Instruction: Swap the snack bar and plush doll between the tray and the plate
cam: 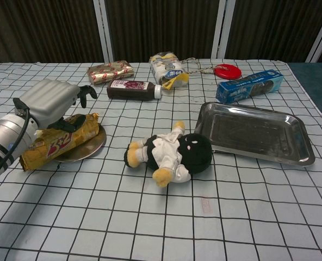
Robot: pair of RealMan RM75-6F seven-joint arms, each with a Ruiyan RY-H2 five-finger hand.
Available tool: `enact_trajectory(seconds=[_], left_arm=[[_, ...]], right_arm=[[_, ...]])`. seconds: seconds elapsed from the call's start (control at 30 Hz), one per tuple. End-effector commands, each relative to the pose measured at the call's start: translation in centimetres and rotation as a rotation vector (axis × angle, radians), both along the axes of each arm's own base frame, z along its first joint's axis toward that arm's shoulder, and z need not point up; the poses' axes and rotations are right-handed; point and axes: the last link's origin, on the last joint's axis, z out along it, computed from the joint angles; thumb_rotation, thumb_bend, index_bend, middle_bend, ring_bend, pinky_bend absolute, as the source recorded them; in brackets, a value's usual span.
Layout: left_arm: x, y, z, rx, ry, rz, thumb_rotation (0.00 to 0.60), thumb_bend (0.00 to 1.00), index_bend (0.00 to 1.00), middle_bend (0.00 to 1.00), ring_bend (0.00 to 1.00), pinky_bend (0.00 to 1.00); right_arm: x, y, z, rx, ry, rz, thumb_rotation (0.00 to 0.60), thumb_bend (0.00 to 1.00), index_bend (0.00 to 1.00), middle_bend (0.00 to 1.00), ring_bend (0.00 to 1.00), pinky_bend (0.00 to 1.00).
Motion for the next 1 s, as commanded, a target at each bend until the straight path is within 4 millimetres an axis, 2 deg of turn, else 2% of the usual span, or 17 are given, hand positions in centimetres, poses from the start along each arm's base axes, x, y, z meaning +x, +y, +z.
enact_trajectory(seconds=[0.03,0.1,0.23,0.37,0.47,0.6,0.77,0.9,1.0], left_arm=[[0.5,-0.1,0.6,0.000,-0.007,-0.006,0.600,0.48,0.13,0.22,0.19,0.35],[0.7,-0.2,1.3,0.015,-0.001,-0.015,0.600,0.48,0.12,0.19,0.17,0.33],[0.5,-0.6,4.3,0.062,0.029,-0.023,0.600,0.48,0.12,0.19,0.16,0.30],[-1.4,-2.3,8.0,0.075,0.030,0.012,0.600,0.48,0.13,0.18,0.16,0.29],[-3.7,-4.3,10.5,0.059,0.037,0.060,0.600,0.48,0.13,0.18,0.16,0.29],[-7.0,-7.1,13.2,0.065,0.054,0.108,0.600,0.48,0.13,0.18,0.16,0.29],[-10.9,-11.2,15.8,0.096,0.090,0.166,0.600,0.48,0.13,0.18,0.16,0.28],[-12.7,-13.5,16.3,0.098,0.112,0.203,0.600,0.48,0.15,0.18,0.16,0.27],[-13.2,-14.1,16.2,0.099,0.112,0.211,0.600,0.48,0.16,0.18,0.16,0.26]], right_arm=[[0.0,0.0,0.0,0.002,0.001,-0.001,0.600,0.08,0.00,0.00,0.00,0.03],[0.0,0.0,0.0,0.003,0.002,-0.002,0.600,0.08,0.00,0.00,0.00,0.03],[-0.1,-0.2,0.0,0.018,0.007,-0.015,0.600,0.08,0.00,0.00,0.00,0.03],[-0.2,-0.7,-0.4,0.055,0.040,-0.035,0.600,0.08,0.00,0.00,0.00,0.03],[0.2,-1.4,-1.2,0.126,0.065,-0.031,0.600,0.08,0.00,0.00,0.00,0.03],[2.1,-2.8,-2.3,0.263,0.085,0.013,0.600,0.08,0.00,0.00,0.00,0.03],[5.8,-5.1,-4.1,0.535,0.104,0.035,0.600,0.08,0.00,0.00,0.00,0.03],[8.9,-7.5,-5.5,0.690,0.125,0.024,0.600,0.08,0.00,0.00,0.00,0.03],[10.1,-8.7,-6.3,0.726,0.141,0.017,0.600,0.08,0.00,0.00,0.00,0.03]])
